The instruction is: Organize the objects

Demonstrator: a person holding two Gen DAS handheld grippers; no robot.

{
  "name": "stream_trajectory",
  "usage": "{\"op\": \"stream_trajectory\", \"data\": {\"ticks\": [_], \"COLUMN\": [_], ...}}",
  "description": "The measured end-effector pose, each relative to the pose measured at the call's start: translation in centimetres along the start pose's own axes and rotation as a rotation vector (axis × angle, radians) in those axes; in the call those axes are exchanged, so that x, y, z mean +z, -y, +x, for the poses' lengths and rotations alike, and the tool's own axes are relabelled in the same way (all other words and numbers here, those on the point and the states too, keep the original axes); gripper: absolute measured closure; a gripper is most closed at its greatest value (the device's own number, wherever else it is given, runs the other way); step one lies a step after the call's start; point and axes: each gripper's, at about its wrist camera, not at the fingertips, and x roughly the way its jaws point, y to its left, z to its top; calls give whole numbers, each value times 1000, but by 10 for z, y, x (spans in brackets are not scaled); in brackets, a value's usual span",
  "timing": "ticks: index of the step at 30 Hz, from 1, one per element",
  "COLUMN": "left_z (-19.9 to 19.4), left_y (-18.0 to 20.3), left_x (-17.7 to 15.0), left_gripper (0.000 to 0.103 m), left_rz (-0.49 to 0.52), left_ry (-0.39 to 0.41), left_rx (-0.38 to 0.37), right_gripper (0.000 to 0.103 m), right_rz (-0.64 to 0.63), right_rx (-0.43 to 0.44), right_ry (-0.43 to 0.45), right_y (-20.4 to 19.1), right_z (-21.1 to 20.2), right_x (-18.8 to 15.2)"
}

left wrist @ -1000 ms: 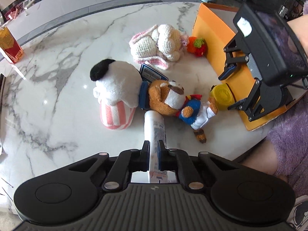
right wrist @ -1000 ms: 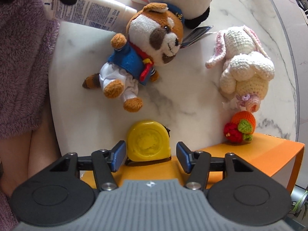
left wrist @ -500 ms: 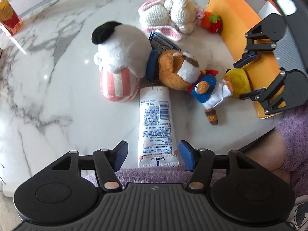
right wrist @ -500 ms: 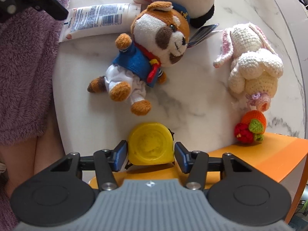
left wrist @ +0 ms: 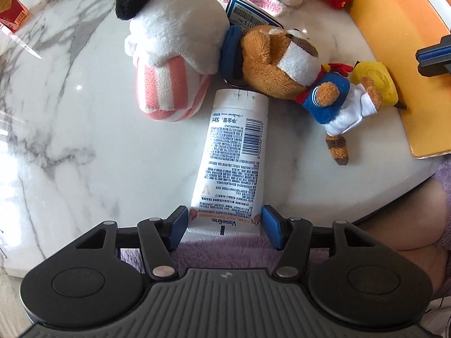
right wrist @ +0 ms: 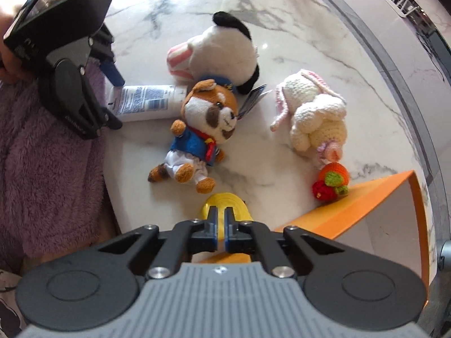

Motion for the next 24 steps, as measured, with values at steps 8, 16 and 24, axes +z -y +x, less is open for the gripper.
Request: {"op": "stream_trajectory", "data": {"ticks": [8, 16, 24], "left_z": [-26, -58, -36], "left_y": [-11, -7, 16], "left_x": [-19, -9, -1], "left_gripper": [37, 94, 42], "left_rz": [-45, -22, 156], "left_ry": [145, 257, 168], "left_rx": [-9, 21, 77], "right_gripper": [97, 71, 59], "right_rz": [-3, -54, -56], "right_rx": [-4, -19, 6], "right_ry": [-24, -34, -96], "right_y": [4, -1, 4], "right_z": [10, 22, 44], "right_x": [-9, 1, 18]}}
